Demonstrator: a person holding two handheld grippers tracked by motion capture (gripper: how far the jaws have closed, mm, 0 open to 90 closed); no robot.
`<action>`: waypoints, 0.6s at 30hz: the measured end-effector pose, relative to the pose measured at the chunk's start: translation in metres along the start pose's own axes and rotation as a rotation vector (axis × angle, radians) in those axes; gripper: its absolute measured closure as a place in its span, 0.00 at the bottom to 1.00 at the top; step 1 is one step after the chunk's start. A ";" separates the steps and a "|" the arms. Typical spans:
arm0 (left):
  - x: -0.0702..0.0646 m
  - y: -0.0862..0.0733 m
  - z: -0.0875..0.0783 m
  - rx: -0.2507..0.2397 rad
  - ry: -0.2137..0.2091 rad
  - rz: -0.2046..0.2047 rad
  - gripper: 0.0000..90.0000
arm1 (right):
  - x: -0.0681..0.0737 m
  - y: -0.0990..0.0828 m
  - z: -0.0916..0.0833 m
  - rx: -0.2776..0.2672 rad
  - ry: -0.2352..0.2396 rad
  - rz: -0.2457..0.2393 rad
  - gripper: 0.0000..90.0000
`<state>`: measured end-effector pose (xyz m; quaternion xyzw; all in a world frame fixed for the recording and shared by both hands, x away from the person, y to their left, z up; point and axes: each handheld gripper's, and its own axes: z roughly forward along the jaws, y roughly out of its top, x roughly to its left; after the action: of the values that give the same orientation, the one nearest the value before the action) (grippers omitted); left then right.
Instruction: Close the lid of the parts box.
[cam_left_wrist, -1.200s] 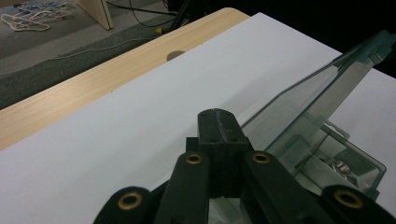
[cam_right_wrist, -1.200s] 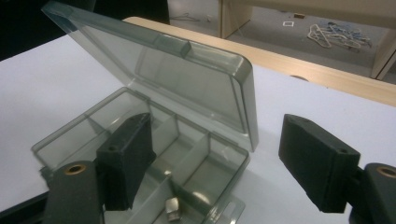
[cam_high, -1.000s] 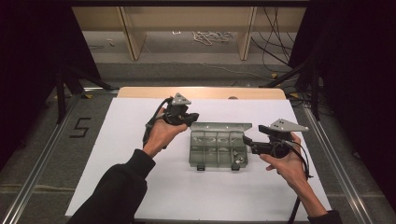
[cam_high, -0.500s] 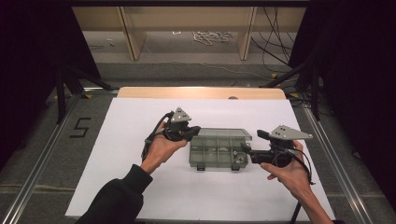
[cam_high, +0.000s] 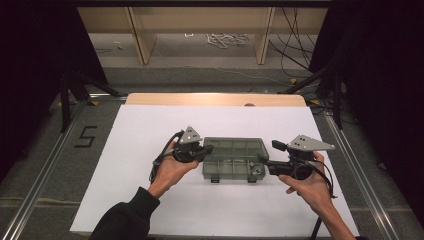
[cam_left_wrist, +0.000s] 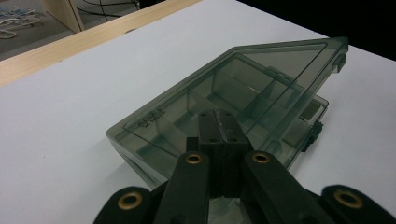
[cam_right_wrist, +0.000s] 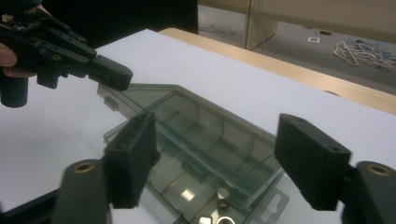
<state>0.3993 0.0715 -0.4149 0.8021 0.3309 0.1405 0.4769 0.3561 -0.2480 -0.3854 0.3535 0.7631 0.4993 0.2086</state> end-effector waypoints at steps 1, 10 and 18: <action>0.000 -0.001 -0.001 0.004 0.000 0.003 1.00 | -0.001 -0.001 0.001 0.005 -0.001 0.001 0.37; -0.008 -0.015 -0.004 -0.016 -0.034 -0.005 1.00 | -0.014 -0.016 0.007 0.049 0.023 -0.007 0.67; -0.010 -0.023 -0.005 -0.009 -0.052 -0.003 1.00 | -0.017 -0.027 0.013 0.115 0.042 -0.051 0.90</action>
<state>0.3798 0.0754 -0.4315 0.8027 0.3191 0.1202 0.4892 0.3671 -0.2591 -0.4158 0.3350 0.8034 0.4563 0.1845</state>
